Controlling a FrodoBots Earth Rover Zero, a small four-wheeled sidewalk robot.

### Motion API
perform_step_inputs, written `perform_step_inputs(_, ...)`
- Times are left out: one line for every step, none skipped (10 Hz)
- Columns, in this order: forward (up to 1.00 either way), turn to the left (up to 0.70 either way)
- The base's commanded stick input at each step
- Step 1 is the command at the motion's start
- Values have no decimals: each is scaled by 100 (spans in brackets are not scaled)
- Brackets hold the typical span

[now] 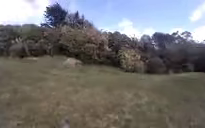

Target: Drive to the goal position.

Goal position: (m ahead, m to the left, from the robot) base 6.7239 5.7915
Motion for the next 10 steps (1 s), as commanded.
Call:
perform_step_inputs(100,0)
perform_step_inputs(100,0)
perform_step_inputs(100,0)
perform_step_inputs(100,4)
perform_step_inputs(100,21)
perform_step_inputs(100,38)
perform_step_inputs(100,40)
perform_step_inputs(100,40)
perform_step_inputs(100,21)
perform_step_inputs(100,8)
